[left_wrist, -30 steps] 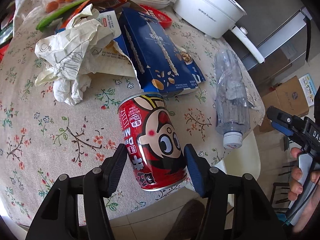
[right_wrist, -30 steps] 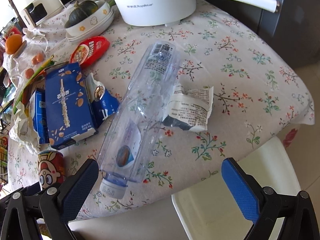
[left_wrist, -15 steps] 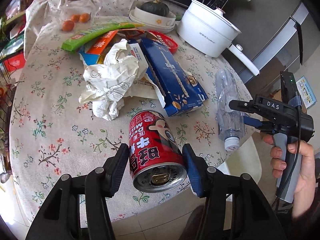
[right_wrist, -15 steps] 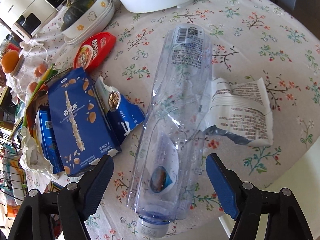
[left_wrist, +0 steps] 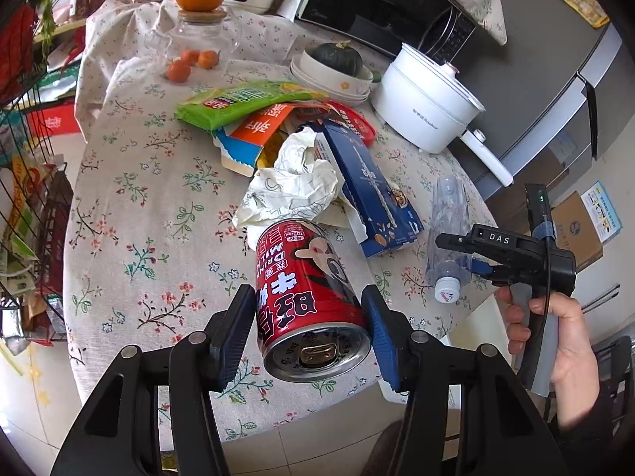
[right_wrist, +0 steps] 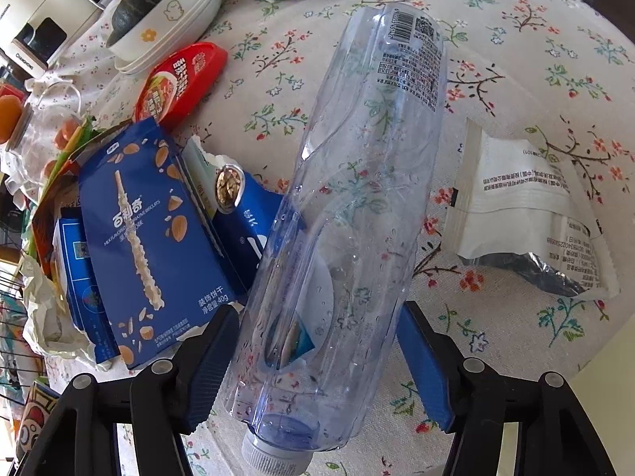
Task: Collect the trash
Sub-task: 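Carry the bottle to the white bin and open the right tool while the left tool carries the can, then lower the red can into the white bin and open the left tool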
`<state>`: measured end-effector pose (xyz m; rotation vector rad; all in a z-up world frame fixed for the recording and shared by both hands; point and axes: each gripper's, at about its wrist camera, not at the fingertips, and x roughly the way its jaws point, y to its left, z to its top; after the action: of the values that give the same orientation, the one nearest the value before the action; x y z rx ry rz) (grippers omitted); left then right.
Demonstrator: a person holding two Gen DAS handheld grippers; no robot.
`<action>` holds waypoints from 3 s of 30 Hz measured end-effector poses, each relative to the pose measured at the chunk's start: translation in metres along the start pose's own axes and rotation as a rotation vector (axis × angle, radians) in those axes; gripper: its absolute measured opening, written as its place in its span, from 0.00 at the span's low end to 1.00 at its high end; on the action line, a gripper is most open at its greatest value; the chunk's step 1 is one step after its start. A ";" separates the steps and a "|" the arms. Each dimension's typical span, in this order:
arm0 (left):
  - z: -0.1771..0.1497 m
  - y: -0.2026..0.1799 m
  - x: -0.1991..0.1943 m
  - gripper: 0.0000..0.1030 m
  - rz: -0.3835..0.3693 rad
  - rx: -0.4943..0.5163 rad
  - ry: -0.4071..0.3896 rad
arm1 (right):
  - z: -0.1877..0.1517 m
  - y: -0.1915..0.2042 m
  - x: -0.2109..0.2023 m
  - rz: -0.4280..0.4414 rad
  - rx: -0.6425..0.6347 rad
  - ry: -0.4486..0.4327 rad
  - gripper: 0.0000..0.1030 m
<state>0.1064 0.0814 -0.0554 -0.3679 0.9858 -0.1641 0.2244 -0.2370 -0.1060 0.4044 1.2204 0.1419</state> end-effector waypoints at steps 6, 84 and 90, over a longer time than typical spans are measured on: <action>0.001 0.000 -0.015 0.56 -0.020 -0.003 -0.027 | -0.002 0.002 -0.029 0.023 -0.006 -0.064 0.66; -0.122 -0.280 0.150 0.57 -0.193 0.534 0.231 | -0.131 -0.248 -0.113 -0.137 0.174 0.082 0.82; -0.114 -0.280 0.141 0.68 -0.148 0.563 0.185 | -0.132 -0.247 -0.126 -0.153 0.166 0.045 0.82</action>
<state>0.0966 -0.2458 -0.1173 0.0946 1.0476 -0.6037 0.0313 -0.4753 -0.1249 0.4523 1.3073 -0.0826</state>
